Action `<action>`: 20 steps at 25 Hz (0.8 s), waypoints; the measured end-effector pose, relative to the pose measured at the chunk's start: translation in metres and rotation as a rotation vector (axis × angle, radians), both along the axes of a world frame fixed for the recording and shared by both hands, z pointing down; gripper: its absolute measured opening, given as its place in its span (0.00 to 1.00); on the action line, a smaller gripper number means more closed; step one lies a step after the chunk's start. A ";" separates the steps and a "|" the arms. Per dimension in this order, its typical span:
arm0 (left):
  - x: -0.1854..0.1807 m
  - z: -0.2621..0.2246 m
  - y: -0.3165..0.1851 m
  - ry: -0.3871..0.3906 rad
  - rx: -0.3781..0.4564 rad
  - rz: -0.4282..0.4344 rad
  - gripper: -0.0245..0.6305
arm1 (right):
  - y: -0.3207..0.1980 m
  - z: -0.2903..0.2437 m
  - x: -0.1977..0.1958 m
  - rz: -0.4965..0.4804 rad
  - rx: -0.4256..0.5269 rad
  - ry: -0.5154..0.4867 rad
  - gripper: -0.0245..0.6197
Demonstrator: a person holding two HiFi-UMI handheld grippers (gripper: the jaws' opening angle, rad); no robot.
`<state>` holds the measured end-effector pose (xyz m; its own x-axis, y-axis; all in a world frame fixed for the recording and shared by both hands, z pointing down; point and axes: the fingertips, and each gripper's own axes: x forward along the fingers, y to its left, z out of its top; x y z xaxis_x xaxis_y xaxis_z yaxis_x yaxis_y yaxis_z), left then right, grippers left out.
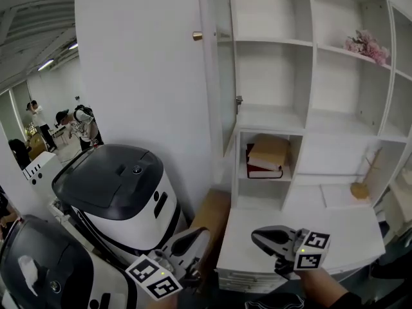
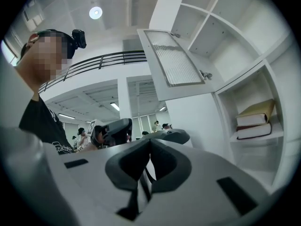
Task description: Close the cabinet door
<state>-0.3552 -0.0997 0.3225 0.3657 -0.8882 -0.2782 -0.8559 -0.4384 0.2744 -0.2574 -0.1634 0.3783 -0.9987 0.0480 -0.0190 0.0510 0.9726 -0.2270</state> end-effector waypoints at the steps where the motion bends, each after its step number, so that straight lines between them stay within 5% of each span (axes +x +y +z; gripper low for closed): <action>1: -0.001 -0.013 -0.003 0.001 0.032 0.008 0.04 | -0.007 -0.002 0.004 0.008 0.001 -0.001 0.05; 5: -0.012 -0.074 -0.003 0.027 0.174 0.034 0.04 | -0.029 -0.007 0.019 0.026 0.005 -0.014 0.05; 11: -0.015 -0.135 -0.002 -0.033 0.333 0.013 0.06 | -0.047 -0.008 0.035 0.064 0.056 0.003 0.05; 16: -0.026 -0.176 -0.006 -0.061 0.445 0.098 0.21 | -0.050 -0.006 0.029 0.080 0.065 0.022 0.05; 20: -0.049 -0.214 -0.015 -0.010 0.517 0.204 0.36 | -0.055 -0.017 0.016 0.112 0.073 0.011 0.05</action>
<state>-0.4039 -0.1145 0.1085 0.5211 -0.5475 -0.6547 -0.7409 -0.6711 -0.0285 -0.2419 -0.2187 0.3610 -0.9980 -0.0629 -0.0081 -0.0609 0.9861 -0.1548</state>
